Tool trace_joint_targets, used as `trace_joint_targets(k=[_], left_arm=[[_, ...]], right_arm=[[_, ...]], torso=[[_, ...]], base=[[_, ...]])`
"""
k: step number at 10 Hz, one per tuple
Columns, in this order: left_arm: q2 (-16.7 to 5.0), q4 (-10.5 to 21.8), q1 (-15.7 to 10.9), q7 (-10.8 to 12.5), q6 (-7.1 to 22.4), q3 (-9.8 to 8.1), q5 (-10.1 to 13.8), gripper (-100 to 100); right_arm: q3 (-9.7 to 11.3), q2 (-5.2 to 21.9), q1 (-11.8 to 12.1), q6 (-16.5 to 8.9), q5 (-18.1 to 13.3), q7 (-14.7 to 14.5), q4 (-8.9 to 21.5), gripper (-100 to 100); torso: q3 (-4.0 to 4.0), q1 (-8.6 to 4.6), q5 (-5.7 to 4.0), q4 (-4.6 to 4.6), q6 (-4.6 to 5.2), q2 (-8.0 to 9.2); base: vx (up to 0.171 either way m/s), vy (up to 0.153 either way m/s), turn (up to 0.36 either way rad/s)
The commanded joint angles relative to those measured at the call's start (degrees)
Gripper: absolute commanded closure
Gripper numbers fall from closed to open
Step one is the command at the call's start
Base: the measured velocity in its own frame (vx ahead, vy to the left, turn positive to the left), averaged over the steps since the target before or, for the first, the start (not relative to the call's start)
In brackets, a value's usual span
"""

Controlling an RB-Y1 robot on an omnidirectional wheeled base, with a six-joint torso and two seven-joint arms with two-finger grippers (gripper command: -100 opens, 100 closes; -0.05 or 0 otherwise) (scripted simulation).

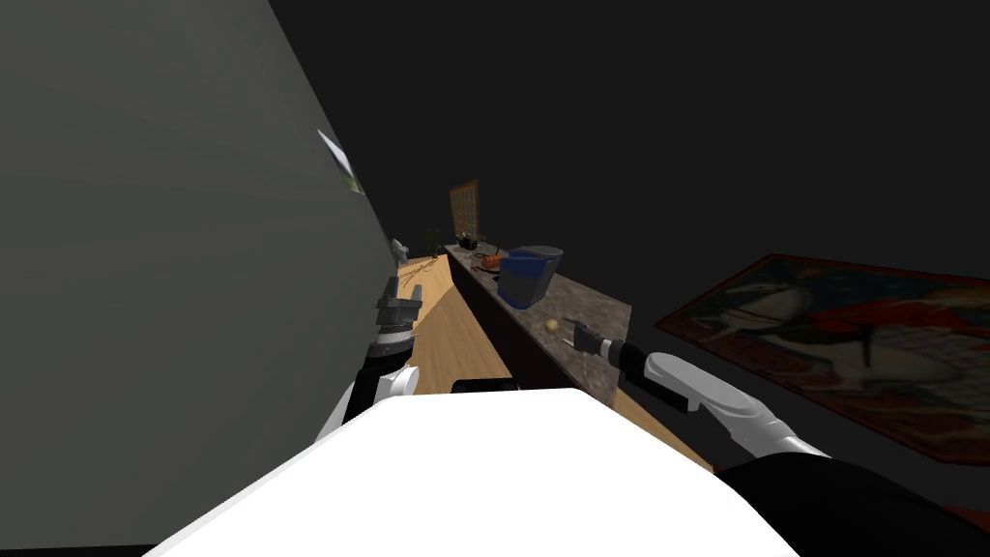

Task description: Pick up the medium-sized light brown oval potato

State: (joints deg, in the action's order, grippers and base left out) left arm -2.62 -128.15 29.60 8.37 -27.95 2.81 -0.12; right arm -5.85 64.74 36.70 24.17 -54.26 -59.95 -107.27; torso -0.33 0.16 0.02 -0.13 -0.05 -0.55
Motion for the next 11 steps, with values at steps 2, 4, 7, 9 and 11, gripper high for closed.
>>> trace_joint_targets(k=[2, 4, 7, 9, 11], left_arm=[[0.00, 0.00, 0.00, 0.00, 0.00, 0.00, 0.00, 0], [0.00, 0.00, 0.00, 0.00, 0.00, 0.00, 0.00, 0], [0.00, 0.00, -0.02, 0.00, 0.00, 0.00, 0.00, 0], [0.00, 0.00, -0.02, 0.00, 0.00, 0.00, 0.00, 0], [0.00, 0.00, -0.02, 0.00, 0.00, 0.00, 0.00, 0]], right_arm=[[1.68, 1.35, 2.08, 0.97, -2.54, -2.62, 2.03, -100], [2.70, 1.76, 2.19, 0.74, -2.91, -2.20, 2.22, -100], [3.45, 0.95, 2.22, 0.10, -3.41, -2.47, 2.29, -100], [3.63, 0.85, 2.31, -0.01, -3.48, -2.55, 2.35, 100], [3.52, 0.85, 2.19, -0.07, -3.46, -2.56, 2.29, 100]], torso=[[-0.05, -0.02, 0.00, -0.01, 0.00, -0.09], [-0.08, 0.11, 0.02, -0.03, -0.02, -0.13], [0.23, -0.14, -0.04, 0.09, -0.02, 0.39], [0.32, -0.15, 0.01, 0.18, -0.04, 0.51], [0.31, -0.18, -0.03, 0.11, 0.01, 0.54]], base=[[0.181, 0.056, 0.001], [0.127, 0.059, 0.030], [0.027, 0.007, 0.046], [0.000, 0.001, -0.007], [0.000, 0.000, 0.000]])
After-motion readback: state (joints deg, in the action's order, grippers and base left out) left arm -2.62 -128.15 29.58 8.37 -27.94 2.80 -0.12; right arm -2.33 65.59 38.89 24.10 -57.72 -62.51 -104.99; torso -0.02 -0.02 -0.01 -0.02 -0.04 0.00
